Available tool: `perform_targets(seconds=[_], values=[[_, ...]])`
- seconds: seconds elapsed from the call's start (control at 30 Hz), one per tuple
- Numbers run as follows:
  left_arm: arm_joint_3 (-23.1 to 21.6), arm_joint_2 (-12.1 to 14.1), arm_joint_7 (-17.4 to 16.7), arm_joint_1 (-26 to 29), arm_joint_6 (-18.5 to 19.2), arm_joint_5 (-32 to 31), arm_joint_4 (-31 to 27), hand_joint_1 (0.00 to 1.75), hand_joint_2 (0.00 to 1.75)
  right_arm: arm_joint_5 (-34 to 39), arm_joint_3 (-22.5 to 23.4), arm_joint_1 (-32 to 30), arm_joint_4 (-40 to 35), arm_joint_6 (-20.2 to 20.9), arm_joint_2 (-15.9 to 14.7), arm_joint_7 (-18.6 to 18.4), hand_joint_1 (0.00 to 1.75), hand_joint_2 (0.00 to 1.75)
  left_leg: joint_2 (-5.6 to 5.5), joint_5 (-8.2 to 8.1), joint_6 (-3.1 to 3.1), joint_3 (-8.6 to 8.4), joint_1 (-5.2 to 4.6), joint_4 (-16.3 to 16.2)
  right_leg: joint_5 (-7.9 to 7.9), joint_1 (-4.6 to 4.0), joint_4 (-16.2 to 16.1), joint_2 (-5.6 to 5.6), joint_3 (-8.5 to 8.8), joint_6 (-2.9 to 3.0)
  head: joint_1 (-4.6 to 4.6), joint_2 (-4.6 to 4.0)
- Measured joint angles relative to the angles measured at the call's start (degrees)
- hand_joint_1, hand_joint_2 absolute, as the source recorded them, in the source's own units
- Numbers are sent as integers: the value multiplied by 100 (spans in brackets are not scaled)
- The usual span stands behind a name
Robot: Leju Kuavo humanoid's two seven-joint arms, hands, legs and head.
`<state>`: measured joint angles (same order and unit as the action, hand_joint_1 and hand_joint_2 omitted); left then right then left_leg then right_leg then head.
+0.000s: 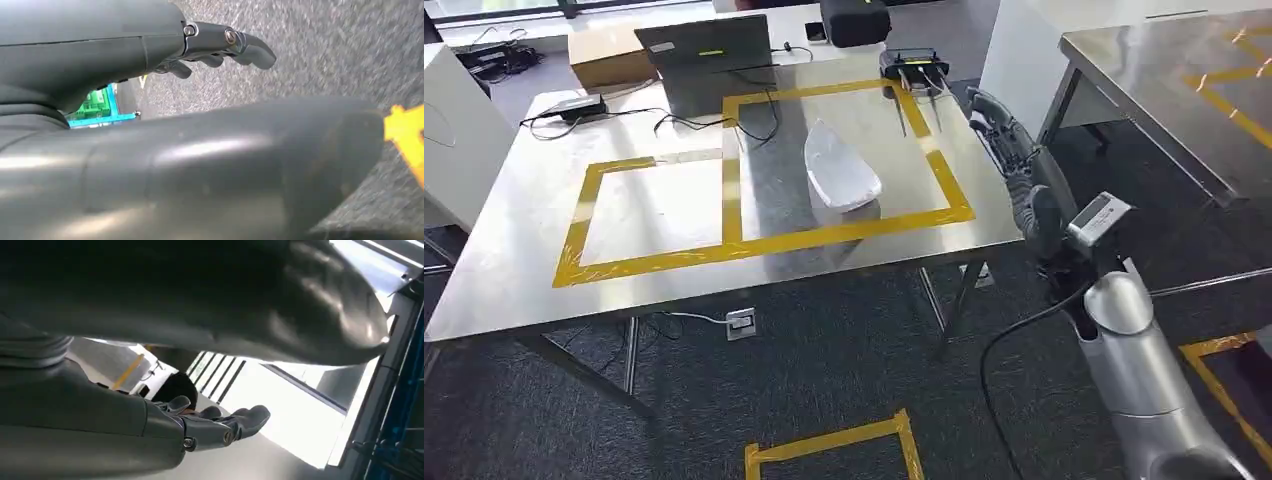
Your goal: Take the parts from the cabinet and place them on the table.
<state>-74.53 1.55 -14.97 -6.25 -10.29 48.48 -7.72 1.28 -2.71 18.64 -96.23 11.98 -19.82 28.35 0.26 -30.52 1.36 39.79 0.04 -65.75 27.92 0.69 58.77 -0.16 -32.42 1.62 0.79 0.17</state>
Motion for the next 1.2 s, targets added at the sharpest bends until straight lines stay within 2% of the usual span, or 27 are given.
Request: perform_targets(seconds=[0.03,0.07,0.1,0.13,0.2,0.23,0.27,0.3,0.37,0.43,0.47,0.53,0.57,0.6,0.67,0.73,0.77,0.8,0.83,0.93,0.97,1.0,1.07,1.1,1.13,1.17,1.2], values=[[-22,-7,13,-7,0,-9,-2,0,0,-69,22,-162,-60,-24,2,51,0,0,1,-313,24,96,16,-419,-62,1,2,0,-78,0,0,0],[-46,-13,26,-19,0,-9,-2,0,0,-141,51,-327,-106,-31,2,88,0,0,0,-499,40,163,25,-820,-122,1,5,-6,-160,-6,0,0],[-48,-20,81,-33,-20,9,-4,0,0,-213,68,-484,-136,-55,4,134,0,0,1,-508,52,162,30,-1069,-179,1,8,-15,-235,-16,0,0],[-48,-22,150,-59,-63,67,-9,0,0,-285,81,-635,-156,-92,13,173,0,0,1,-359,58,73,38,-1107,-239,4,16,-23,-293,-28,-2,0],[-48,-22,273,-135,-140,201,-9,0,0,-403,105,-874,-158,-180,44,258,0,0,0,76,54,-416,53,-578,-363,21,41,-26,-468,-76,0,0],[-48,-22,306,-172,-166,238,-9,0,0,-451,116,-954,-158,-230,68,317,0,0,-6,129,50,-776,59,-103,-415,33,52,-25,-530,-106,-2,0],[-48,-22,310,-211,-166,249,-13,0,0,-499,147,-1047,-158,-274,105,381,0,0,-38,-145,45,-1099,57,437,-461,26,65,-24,-559,-148,-2,0],[-48,-17,293,-214,-166,255,-13,0,0,-567,188,-1129,-154,-337,163,438,0,0,-75,-203,-17,-1271,16,678,-506,24,71,-21,-567,-188,2,0],[-46,0,254,-196,-179,319,-7,0,0,-806,199,-1310,-141,-459,300,399,0,0,-63,-155,-98,-1173,-3,660,-620,30,2,-24,-538,-262,-3,0],[-42,15,249,-139,-214,393,-2,0,0,-1099,199,-1585,-134,-595,453,232,0,0,-22,-20,-245,-1095,19,708,-627,53,-11,-15,-557,-339,-7,0],[-39,18,249,-113,-230,428,2,0,0,-1243,199,-1714,-130,-688,518,117,0,0,-10,48,-297,-1021,15,708,-335,51,135,-10,-640,-352,-2,-2],[-39,52,245,-47,-251,494,11,0,0,-1432,199,-1890,-79,-750,660,-90,0,0,3,173,-337,-868,-3,704,388,43,852,-4,-851,-363,2,0],[-39,63,236,-26,-282,503,15,0,0,-1446,199,-1978,-3,-675,735,-252,0,0,10,248,-353,-790,-20,695,648,36,1301,1,-947,-365,2,0],[-39,70,232,-12,-297,529,22,0,0,-1411,199,-2069,133,-518,816,-492,0,0,9,326,-369,-680,-44,684,714,26,1658,1,-979,-353,2,0],[-39,77,190,14,-302,561,28,0,0,-1331,199,-2192,579,-274,981,-696,0,0,7,440,-369,-500,-77,646,360,-5,1654,3,-730,-303,2,-2],[-39,77,149,31,-302,568,26,0,0,-1199,199,-2195,1133,-118,1134,-752,0,0,14,520,-355,-386,-104,604,62,-94,871,4,-60,-172,2,0],[-39,68,125,24,-302,566,24,0,0,-1205,204,-2169,1345,-131,1178,-727,0,0,24,566,-354,-362,-98,595,250,-146,317,-4,340,-53,2,0],[-39,50,81,22,-302,540,13,0,0,-1210,215,-2120,1775,-228,1244,-697,0,0,25,612,-313,-341,-117,581,419,-153,-111,-31,558,-5,0,0],[-39,63,70,28,-302,498,17,0,0,-1196,283,-2059,2180,-311,1309,-640,0,0,39,662,-275,-358,-87,618,330,-180,-62,-43,493,-44,-7,0],[-44,123,101,50,-341,430,26,0,0,-1035,720,-1864,3597,-468,1478,-332,0,0,32,824,-159,-336,-64,721,174,-185,-234,-39,463,75,4,-2],[-44,142,137,70,-356,430,33,0,0,-998,897,-1777,4130,-524,1547,-236,0,0,-4,720,-135,-283,-45,651,50,-148,-297,-61,429,56,2,-2],[-46,155,186,90,-361,433,28,0,0,-969,1061,-1691,4622,-577,1598,-245,0,0,-37,353,-107,-200,-49,443,-41,-129,-317,-55,354,96,2,-2],[-46,192,280,94,-369,490,26,0,0,-930,1363,-1595,5522,-723,1652,-456,0,0,-41,-322,-39,3,-15,-339,-181,-100,-302,-60,168,74,0,0],[-46,201,321,100,-369,498,26,0,0,-899,1488,-1567,5909,-813,1663,-632,0,0,-40,-462,-2,76,3,-715,-243,-88,-285,-68,67,58,2,0],[-46,205,335,105,-357,498,26,0,0,-893,1600,-1563,6255,-892,1690,-816,0,0,-38,-414,32,70,24,-946,-296,-73,-260,-79,-26,35,0,0],[-48,212,330,106,-299,490,26,0,0,-893,1671,-1566,6473,-947,1696,-976,0,0,-38,-229,66,-48,54,-963,-346,-55,-228,-95,-128,11,0,0],[-48,221,295,107,-209,454,26,0,0,-906,1780,-1572,6866,-1069,1725,-1455,0,0,-38,17,96,-274,81,-758,-394,-31,-174,-100,-221,-24,0,-2]])
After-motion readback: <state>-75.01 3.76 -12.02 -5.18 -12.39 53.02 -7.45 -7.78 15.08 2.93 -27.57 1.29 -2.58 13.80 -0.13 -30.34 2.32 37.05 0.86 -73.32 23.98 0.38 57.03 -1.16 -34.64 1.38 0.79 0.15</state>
